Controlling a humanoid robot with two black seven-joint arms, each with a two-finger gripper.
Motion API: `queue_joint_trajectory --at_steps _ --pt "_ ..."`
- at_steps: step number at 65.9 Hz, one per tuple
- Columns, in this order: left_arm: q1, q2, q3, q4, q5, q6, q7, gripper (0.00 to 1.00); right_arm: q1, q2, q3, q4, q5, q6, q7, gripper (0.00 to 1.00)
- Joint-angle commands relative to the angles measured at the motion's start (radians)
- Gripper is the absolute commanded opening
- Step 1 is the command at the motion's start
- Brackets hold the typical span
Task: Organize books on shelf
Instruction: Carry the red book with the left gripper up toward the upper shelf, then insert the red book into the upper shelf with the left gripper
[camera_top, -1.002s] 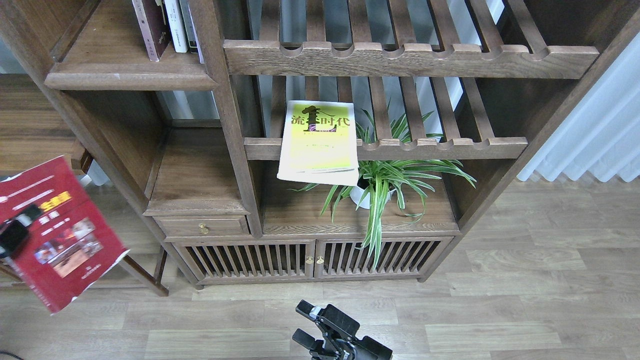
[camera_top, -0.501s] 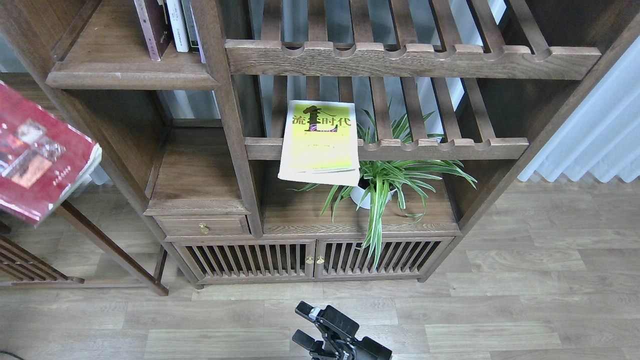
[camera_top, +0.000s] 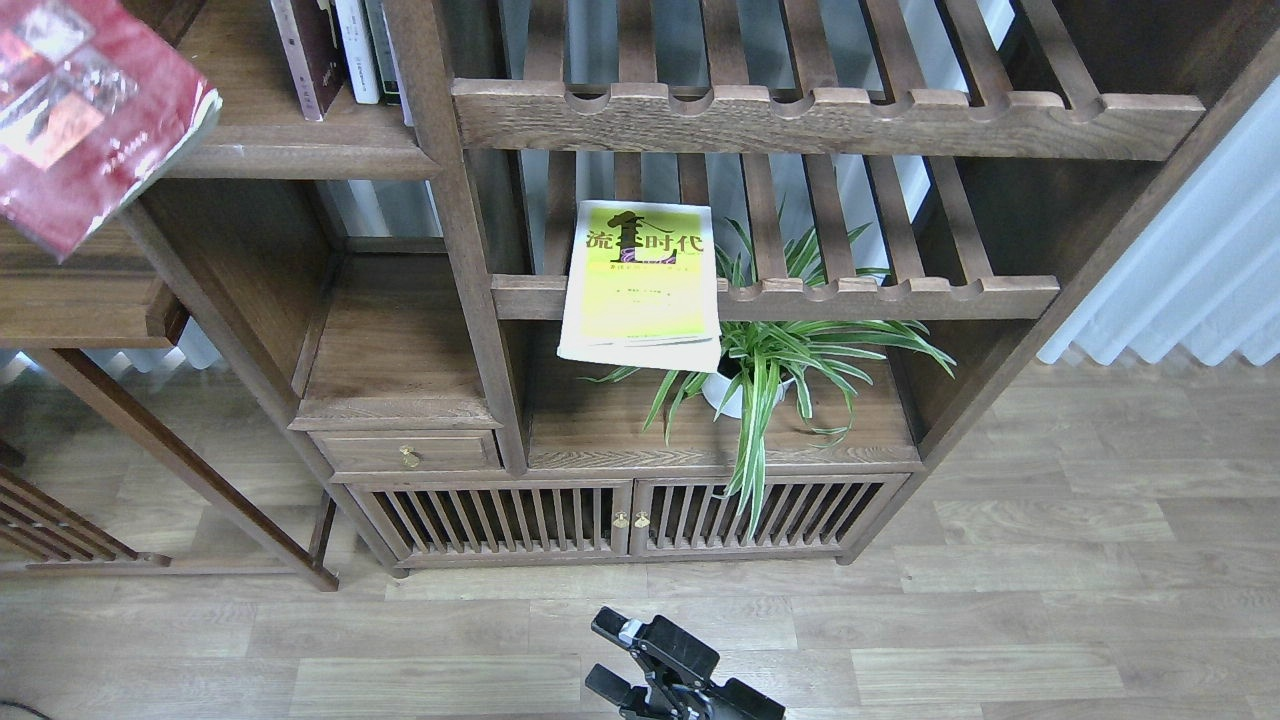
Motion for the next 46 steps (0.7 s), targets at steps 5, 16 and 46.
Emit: queue_joint_trajectory --at_steps 5,16,46 --pt "-0.138 0.001 0.053 0.051 0.094 0.001 0.0 0.06 0.0 0.0 0.0 0.003 0.001 0.0 0.0 0.99" --pt "-0.276 -0.001 0.092 0.089 0.187 0.001 0.0 0.06 0.0 0.0 0.0 0.003 0.0 0.0 0.0 0.99" --pt "-0.503 0.024 0.194 0.192 0.331 0.001 0.0 0.06 -0.002 0.0 0.0 0.003 0.003 0.0 0.0 0.99"
